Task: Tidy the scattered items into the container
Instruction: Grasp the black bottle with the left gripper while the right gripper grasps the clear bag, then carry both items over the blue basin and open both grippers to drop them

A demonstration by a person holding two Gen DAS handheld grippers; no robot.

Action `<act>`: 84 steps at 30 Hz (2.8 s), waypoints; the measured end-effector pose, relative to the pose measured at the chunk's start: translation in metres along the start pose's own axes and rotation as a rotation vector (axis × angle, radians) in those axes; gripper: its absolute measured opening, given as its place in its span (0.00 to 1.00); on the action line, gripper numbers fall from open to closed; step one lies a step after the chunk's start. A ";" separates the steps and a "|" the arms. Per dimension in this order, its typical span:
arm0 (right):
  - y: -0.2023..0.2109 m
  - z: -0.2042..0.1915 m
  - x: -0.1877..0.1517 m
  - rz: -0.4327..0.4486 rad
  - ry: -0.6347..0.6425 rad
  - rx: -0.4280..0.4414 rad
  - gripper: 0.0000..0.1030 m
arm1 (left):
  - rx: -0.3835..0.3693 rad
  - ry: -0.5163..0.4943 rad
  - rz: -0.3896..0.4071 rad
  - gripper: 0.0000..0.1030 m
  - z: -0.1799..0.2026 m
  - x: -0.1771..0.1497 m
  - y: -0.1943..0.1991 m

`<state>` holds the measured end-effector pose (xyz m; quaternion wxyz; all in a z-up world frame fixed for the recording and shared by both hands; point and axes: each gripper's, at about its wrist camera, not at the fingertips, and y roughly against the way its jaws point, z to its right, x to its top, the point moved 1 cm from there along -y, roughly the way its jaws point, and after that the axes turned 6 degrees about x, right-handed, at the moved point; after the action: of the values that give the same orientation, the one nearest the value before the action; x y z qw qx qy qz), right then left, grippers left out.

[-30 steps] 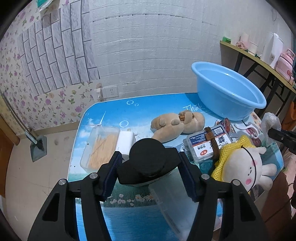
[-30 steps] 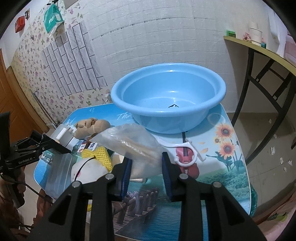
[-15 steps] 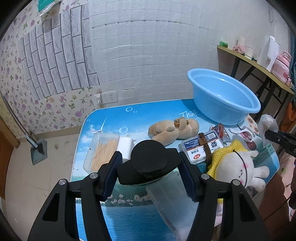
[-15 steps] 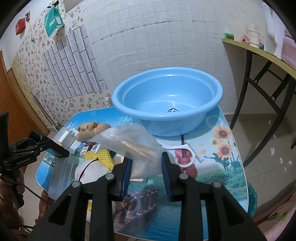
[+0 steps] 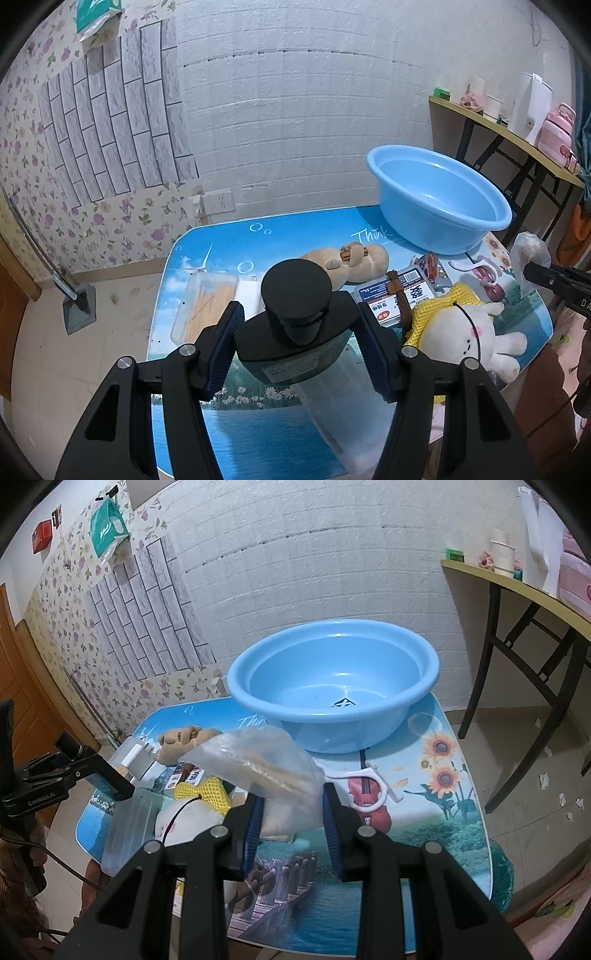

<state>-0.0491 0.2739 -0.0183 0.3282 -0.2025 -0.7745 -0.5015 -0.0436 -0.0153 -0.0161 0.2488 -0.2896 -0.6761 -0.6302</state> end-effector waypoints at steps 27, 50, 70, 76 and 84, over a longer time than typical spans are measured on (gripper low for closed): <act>0.018 0.000 0.004 0.044 0.000 0.026 0.29 | 0.008 -0.019 0.046 0.59 0.013 0.013 0.026; 0.012 0.008 0.050 0.108 0.047 0.029 0.29 | -0.107 -0.115 0.159 0.58 0.080 0.097 0.029; -0.046 0.059 0.081 0.093 0.029 -0.006 0.29 | -0.209 -0.235 0.123 0.58 0.174 0.143 -0.043; -0.058 0.066 0.080 0.079 0.018 0.007 0.29 | -0.216 -0.264 0.152 0.57 0.187 0.150 -0.045; -0.061 0.067 0.080 0.072 0.014 0.007 0.29 | -0.219 -0.257 0.107 0.57 0.187 0.139 -0.055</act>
<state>-0.1653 0.3084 -0.0200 0.3522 -0.2258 -0.7660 -0.4880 -0.1752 0.1800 0.0274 0.1606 -0.4286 -0.6133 -0.6437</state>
